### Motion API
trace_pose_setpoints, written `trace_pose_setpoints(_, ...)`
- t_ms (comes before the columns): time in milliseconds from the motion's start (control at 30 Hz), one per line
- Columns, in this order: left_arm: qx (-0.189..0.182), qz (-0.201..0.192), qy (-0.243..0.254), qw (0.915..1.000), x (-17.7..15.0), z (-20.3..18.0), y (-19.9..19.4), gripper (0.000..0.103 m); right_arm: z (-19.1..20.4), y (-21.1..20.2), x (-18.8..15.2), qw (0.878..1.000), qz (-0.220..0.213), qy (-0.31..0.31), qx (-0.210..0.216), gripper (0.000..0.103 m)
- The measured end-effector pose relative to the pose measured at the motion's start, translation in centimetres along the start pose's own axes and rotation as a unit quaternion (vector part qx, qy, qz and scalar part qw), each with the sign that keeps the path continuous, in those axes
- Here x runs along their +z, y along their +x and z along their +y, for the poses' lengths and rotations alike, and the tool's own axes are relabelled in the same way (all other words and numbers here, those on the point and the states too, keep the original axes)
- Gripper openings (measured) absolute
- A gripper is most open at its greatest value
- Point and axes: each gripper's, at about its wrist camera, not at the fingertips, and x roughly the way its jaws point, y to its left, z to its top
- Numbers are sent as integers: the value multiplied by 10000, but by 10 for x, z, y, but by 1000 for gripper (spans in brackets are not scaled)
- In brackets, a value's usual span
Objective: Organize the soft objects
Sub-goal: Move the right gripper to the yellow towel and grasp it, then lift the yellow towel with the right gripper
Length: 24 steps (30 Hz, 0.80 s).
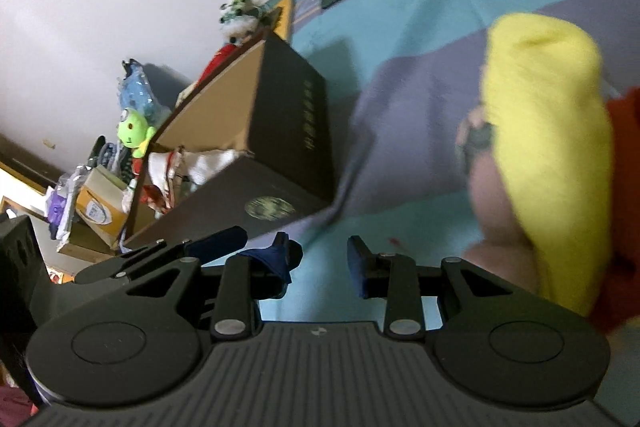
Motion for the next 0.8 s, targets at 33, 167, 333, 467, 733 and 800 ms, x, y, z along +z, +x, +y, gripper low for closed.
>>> trace_pose_setpoints(33, -36, 37, 33, 10000, -2, -3, 2, 59, -4, -4, -3, 10000, -19, 12, -34, 15)
trace_pose_setpoints(167, -208, 198, 139, 9995, -8, -20, 12, 59, -21, -23, -12, 9996, -193, 45, -213, 15)
trace_pose_setpoints(333, -580, 237, 390, 9973, -11, -49, 18, 59, -41, -56, -21, 9970, -625, 69, -458, 15)
trace_pose_setpoints(467, -982, 212, 550, 9934, -7, -72, 23, 60, -60, -82, -22, 9922, -1075, 222, -594, 15)
trace_pose_setpoints(733, -1674, -185, 986, 9808, 14, -122, 27, 61, -95, -102, -11, 9808, -1675, 926, -385, 16)
trace_pose_setpoints(800, -1701, -291, 1073, 9791, 18, -134, 31, 61, -98, -100, -8, 9791, -1743, 1008, -288, 16)
